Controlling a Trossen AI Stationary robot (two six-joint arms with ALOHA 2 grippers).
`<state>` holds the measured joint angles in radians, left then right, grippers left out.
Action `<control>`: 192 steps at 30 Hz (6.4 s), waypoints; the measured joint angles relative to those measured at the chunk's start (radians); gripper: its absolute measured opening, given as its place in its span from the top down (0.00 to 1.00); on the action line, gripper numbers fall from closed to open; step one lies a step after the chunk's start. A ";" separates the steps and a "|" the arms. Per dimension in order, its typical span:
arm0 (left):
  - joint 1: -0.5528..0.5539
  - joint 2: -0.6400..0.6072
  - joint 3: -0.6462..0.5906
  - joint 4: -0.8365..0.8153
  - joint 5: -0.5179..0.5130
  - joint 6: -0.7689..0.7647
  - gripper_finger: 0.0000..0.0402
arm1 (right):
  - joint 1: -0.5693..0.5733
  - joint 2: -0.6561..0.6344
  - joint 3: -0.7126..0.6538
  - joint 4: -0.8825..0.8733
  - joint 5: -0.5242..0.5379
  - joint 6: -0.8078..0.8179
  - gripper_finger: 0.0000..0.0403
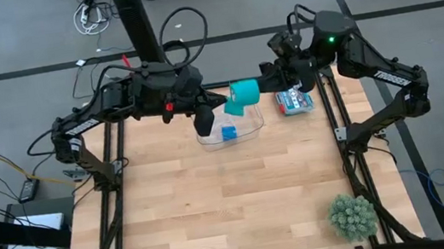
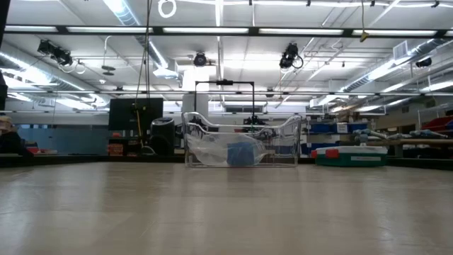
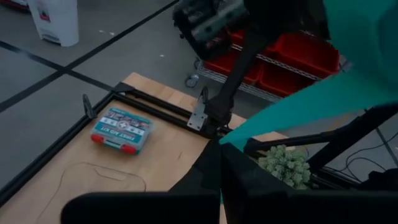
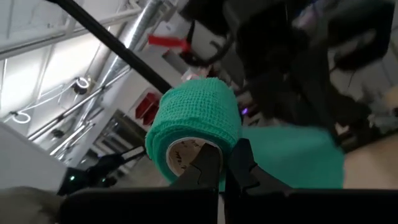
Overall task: Roll bandage
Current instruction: Roll the sky blue bandage
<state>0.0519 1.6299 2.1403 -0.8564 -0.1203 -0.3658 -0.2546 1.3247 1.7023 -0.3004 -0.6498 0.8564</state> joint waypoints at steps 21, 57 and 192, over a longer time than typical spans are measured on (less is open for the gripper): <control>0.001 0.000 0.000 0.132 0.184 -0.005 0.83 | 0.000 0.000 -0.010 0.019 -0.027 0.092 1.00; -0.074 -0.029 0.011 0.148 -0.056 0.231 0.67 | -0.065 -0.004 -0.019 -0.249 -0.095 0.010 1.00; -0.043 0.062 0.163 0.074 0.014 -0.267 0.96 | 0.143 -0.098 -0.298 0.107 0.508 -0.780 1.00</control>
<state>0.0093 1.6922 2.3032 -0.7819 -0.1060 -0.6332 -0.1118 1.2263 1.4040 -0.1939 -0.1414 0.0762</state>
